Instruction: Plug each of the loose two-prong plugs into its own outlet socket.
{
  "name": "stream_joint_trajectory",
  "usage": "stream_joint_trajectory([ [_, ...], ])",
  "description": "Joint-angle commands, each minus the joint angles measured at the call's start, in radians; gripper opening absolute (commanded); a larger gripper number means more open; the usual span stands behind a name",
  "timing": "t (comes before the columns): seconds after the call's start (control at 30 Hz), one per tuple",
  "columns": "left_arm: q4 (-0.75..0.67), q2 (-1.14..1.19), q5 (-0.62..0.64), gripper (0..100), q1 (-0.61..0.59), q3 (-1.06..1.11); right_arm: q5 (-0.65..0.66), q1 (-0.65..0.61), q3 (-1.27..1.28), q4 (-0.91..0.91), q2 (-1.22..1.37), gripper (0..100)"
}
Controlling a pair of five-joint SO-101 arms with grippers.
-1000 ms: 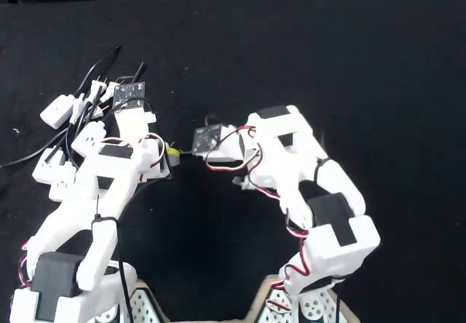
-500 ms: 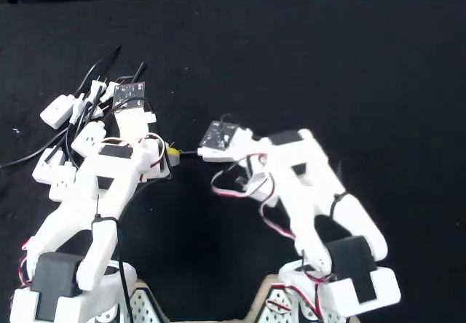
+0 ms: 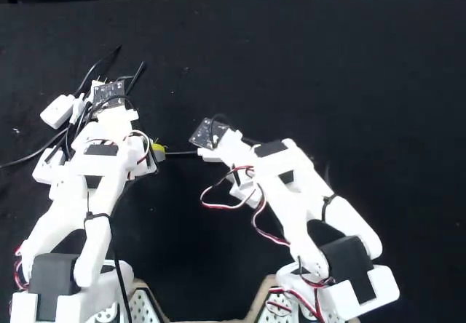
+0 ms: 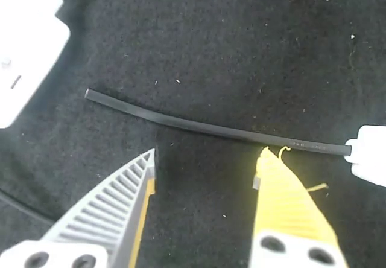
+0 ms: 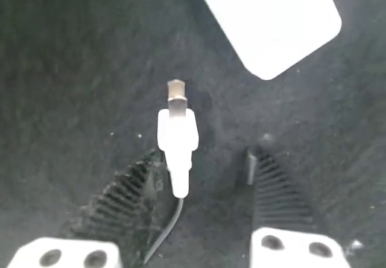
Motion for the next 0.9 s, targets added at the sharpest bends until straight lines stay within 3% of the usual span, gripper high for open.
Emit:
stream_joint_trajectory([
  [0.0, -0.006, -0.014, 0.008, 27, -0.002, -0.016, -0.012, -0.012, -0.001, -0.023, -0.05, 16.1],
  [0.37, -0.006, -0.008, 0.008, 27, -0.004, -0.016, -0.11, -0.063, 0.01, -0.023, -0.05, 14.5],
  [0.53, -0.006, -0.008, 0.008, 27, -0.005, -0.015, -0.172, -0.104, 0.051, -0.107, -0.05, 14.5],
  [0.87, -0.006, -0.008, 0.008, 27, -0.005, -0.013, -0.167, -0.084, 0.108, -0.117, -0.053, 14.2],
])
